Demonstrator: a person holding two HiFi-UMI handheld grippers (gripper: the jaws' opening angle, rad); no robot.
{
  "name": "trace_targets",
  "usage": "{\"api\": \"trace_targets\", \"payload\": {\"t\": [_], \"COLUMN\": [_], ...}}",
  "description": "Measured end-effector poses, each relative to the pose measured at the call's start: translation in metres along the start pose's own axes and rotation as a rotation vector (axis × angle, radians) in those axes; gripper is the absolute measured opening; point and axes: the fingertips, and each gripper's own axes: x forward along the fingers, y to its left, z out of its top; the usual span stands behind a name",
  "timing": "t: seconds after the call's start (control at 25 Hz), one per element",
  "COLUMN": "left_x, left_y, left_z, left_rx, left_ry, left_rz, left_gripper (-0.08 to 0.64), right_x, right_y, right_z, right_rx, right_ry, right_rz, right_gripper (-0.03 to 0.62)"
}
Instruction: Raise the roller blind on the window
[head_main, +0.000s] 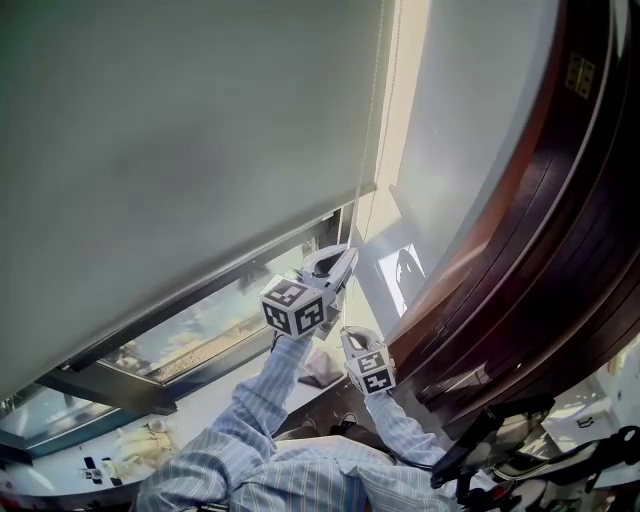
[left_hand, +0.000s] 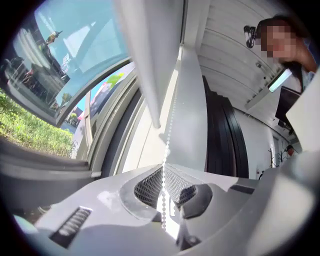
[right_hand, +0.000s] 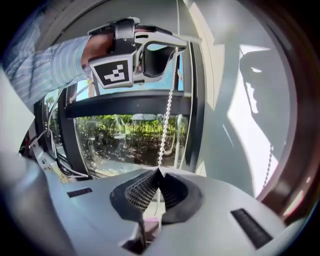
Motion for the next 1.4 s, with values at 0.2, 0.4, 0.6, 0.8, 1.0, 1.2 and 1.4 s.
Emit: {"api": "trace_targets", "payload": {"t": [0.2, 0.4, 0.6, 0.8, 1.0, 1.2, 1.4], "left_x": [-0.019, -0.021, -0.027, -0.028, -0.030, -0.035, -0.032], "left_y": [0.023, 0.031, 0.029, 0.019, 0.018, 0.017, 0.008], "left_z": [-0.069, -0.068, -0.066, -0.068, -0.070, -0.068, -0.070], "left_rx": [-0.068, -0.122, -0.103, -0.097, -0.070, -0.062, -0.050], "left_ry": [0.062, 0.085, 0.066, 0.068, 0.077, 0.076, 0.078], "left_rz": [0.075, 0.049, 0.051, 0.032, 0.042, 0.039, 0.027], "left_gripper": [0.011, 0.011, 0.011, 0.011, 0.011, 0.011, 0.011], "right_x": [0.001, -0.047, -0.122, -0.167, -0.181, -0.167, -0.159], "right_y": [0.016, -0.011, -0.047, -0.051, -0.054, -0.056, -0.057], "right_z": [-0.066, 0.024, 0.218, 0.351, 0.410, 0.436, 0.448], "right_rx": [0.081, 0.132, 0.041, -0.169, -0.135, -0.123, -0.117], "right_ry": [0.105, -0.171, -0.567, -0.699, -0.765, -0.757, -0.758], "right_rz": [0.058, 0.000, 0.003, 0.034, 0.144, 0.148, 0.170], "right_gripper": [0.006, 0.008, 0.056, 0.095, 0.095, 0.095, 0.088]}}
